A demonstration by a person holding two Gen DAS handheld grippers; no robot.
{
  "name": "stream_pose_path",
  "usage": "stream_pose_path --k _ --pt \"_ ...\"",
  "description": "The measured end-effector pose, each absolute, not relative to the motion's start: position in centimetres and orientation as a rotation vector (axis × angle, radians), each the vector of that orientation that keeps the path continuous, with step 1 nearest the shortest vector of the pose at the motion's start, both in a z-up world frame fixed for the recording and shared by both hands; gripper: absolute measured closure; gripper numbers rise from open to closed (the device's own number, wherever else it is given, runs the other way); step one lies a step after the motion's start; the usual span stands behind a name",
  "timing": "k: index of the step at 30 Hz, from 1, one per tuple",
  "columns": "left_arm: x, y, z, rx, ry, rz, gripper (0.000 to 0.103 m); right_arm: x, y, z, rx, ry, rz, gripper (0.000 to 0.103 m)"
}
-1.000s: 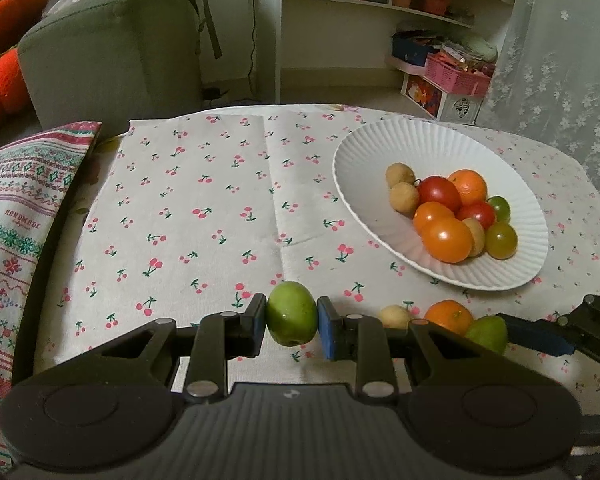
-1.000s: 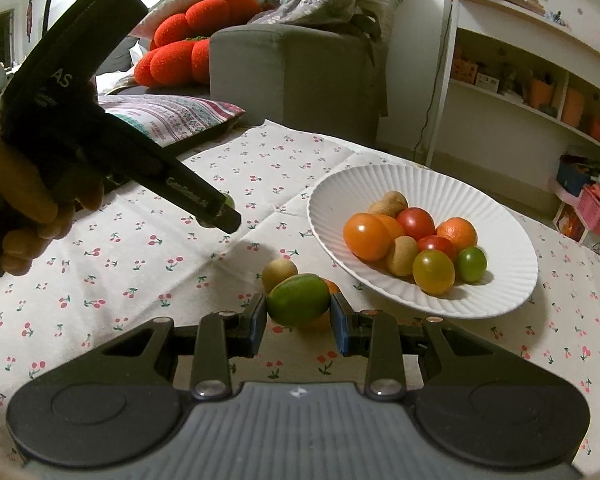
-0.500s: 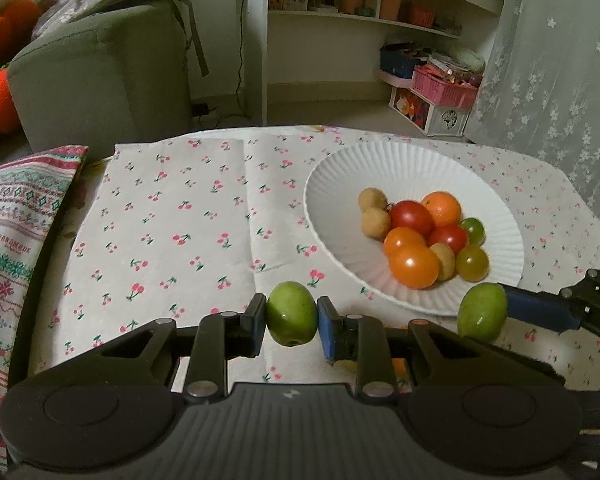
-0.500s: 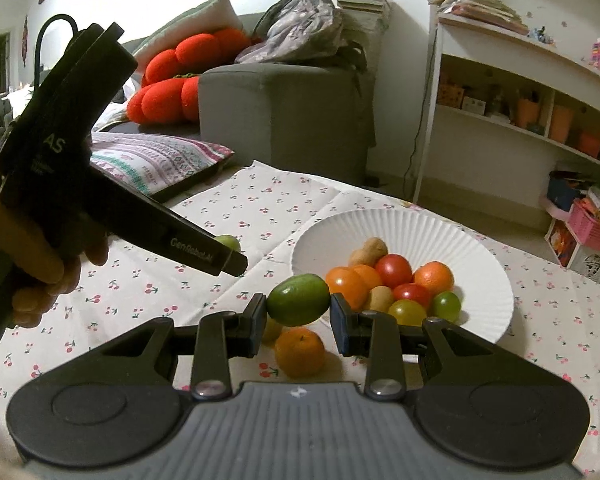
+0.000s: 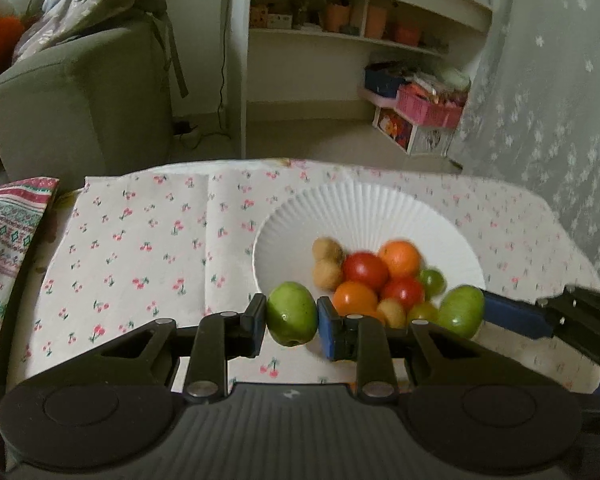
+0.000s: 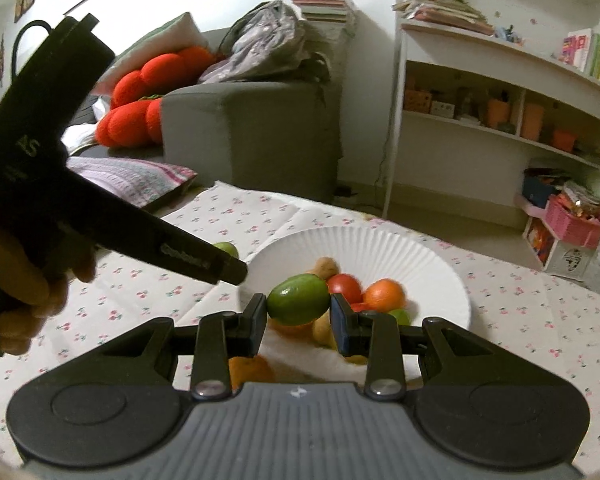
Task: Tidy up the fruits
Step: 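Carry both green limes into the white plate, then open both grippers to release the limes in the plate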
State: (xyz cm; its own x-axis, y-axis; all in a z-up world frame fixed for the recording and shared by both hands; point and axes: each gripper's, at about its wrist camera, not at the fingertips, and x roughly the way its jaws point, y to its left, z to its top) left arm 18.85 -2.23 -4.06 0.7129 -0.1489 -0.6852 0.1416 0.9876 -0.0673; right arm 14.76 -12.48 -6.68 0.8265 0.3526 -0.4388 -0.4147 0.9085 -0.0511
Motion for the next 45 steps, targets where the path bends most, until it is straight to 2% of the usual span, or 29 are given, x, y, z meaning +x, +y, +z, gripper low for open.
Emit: stream_pose_path --k 13,30,45 --pt "22.7 -2.3 -5.2 -0.128 0.775 -0.24 0.091 20.0 -18.0 -8.1 0.104 0.571 0.165 0.072" --pt "25.3 -2.0 -7.4 -0.175 0.841 -0.25 0.091 22.5 -18.7 -8.5 0.154 0.602 0.164 0.072" --pt "24.7 -0.4 -5.8 -0.233 0.82 -0.245 0.075 21.1 -17.9 -7.9 0.13 0.556 0.169 0.07"
